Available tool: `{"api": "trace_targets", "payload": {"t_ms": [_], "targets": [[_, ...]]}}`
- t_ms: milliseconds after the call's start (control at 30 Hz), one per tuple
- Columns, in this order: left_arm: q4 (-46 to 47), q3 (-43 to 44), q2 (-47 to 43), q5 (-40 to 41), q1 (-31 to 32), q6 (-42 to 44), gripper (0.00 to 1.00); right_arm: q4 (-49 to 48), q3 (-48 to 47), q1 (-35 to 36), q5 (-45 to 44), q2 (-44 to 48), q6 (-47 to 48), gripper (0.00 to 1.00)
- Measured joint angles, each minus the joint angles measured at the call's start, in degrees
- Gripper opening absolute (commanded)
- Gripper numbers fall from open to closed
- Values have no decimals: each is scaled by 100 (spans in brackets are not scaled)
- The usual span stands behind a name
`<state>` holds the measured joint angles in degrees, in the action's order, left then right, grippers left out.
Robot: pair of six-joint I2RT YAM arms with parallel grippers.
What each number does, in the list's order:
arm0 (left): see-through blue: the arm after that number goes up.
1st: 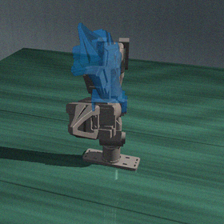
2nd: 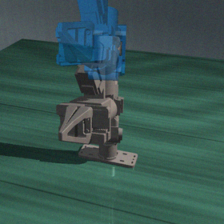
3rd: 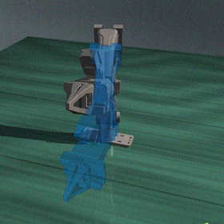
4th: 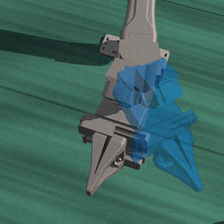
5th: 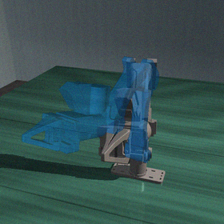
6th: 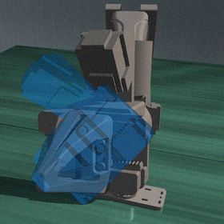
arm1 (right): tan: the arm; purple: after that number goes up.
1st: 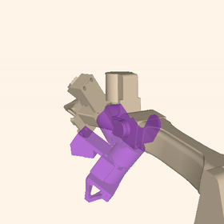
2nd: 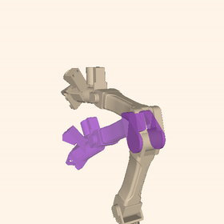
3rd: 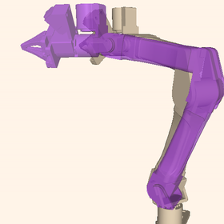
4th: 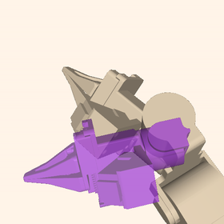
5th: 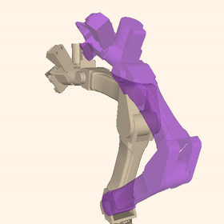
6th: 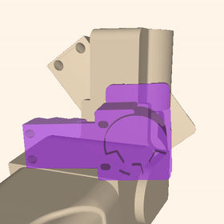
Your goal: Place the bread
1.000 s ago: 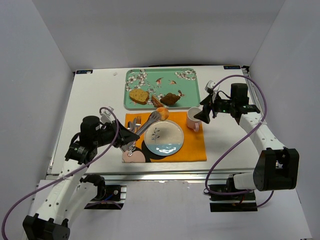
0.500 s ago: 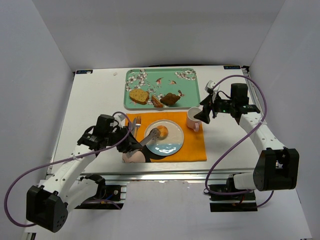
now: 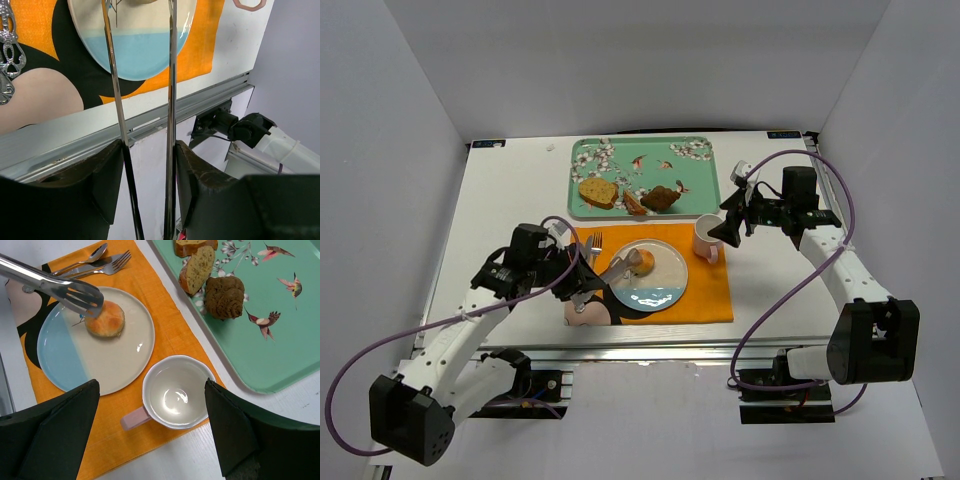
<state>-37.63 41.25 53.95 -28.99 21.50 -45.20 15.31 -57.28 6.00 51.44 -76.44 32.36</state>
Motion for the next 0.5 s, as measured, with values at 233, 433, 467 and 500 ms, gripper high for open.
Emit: {"api": "trace_targets", "payload": {"t_ms": [233,433,467,500], "targets": [[-433,556,-32,379,0,59,47,0,0,0,5,0,13,89],[-709,1483,3,1070,-130,329,18,10,7,0,30,0,159,89],[-700,1604,43,1230,-225,440,17,19,9,0,49,0,201,89],[-660,1699,93,1421,-352,612,14,30,16,2,79,0,264,89]]}}
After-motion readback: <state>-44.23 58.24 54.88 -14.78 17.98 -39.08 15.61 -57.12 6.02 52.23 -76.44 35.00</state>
